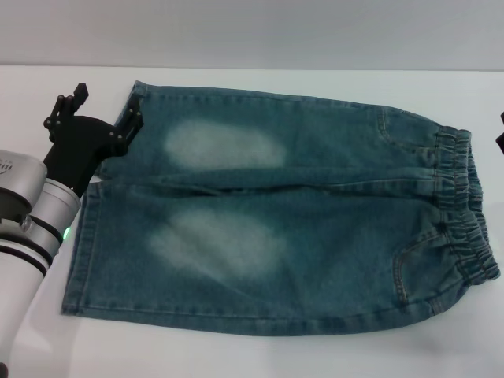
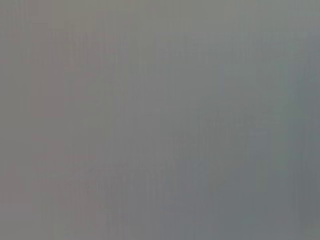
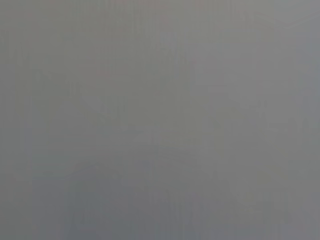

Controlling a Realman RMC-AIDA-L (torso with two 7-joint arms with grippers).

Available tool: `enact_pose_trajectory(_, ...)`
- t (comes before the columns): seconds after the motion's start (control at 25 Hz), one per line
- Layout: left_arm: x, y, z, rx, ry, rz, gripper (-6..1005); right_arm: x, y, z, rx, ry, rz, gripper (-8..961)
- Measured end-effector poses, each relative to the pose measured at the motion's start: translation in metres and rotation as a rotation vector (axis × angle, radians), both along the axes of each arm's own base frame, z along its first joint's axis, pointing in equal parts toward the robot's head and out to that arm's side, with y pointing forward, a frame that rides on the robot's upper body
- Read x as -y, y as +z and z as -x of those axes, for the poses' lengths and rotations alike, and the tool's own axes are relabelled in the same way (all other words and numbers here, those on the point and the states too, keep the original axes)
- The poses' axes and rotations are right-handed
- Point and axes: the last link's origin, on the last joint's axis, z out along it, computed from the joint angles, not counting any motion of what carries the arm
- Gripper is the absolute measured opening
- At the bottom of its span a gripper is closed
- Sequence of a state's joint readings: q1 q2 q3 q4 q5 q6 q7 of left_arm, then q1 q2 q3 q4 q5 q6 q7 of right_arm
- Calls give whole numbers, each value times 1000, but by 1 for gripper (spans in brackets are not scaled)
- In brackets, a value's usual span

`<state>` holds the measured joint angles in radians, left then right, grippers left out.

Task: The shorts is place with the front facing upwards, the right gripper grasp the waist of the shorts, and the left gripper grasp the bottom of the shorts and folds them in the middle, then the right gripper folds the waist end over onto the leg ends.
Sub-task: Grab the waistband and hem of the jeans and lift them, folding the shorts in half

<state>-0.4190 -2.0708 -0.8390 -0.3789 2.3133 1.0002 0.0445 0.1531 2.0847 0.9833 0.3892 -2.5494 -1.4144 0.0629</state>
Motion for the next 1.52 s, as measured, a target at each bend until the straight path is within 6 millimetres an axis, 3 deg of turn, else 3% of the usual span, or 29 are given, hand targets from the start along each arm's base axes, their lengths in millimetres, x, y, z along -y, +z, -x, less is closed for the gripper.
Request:
enact_pose_trajectory(0.44, 1, -1, 2, 0, 8, 7, 788, 0, -2, 2, -1, 7, 7, 800)
enact_pose_trajectory(0.56, 0, -9, -5, 4, 2, 53, 785, -4, 0, 6, -69, 3, 22, 800)
enact_pose_trajectory(0.84, -24, -15, -35, 27, 39, 201, 777, -57, 24, 35, -135, -127, 216, 801)
enact_pose_trajectory(1.08, -48, 8, -69, -35, 270, 431, 771, -91, 53, 70, -147, -364, 443, 801)
enact_pose_trajectory(1.2, -48, 11, -73, -54, 291, 449, 768, -90, 61, 86, -127, -452, 545, 801)
enact_pose_trajectory(1.24, -42, 29, -84, -95, 330, 481, 767, -89, 62, 89, -121, -486, 585, 801)
enact_pose_trajectory(1.28, -42, 29, -84, -95, 330, 481, 766, -89, 65, 92, -121, -512, 614, 801)
enact_pose_trajectory(1.52, -24, 55, -96, -97, 374, 536, 760, -82, 70, 91, -123, -676, 819, 799)
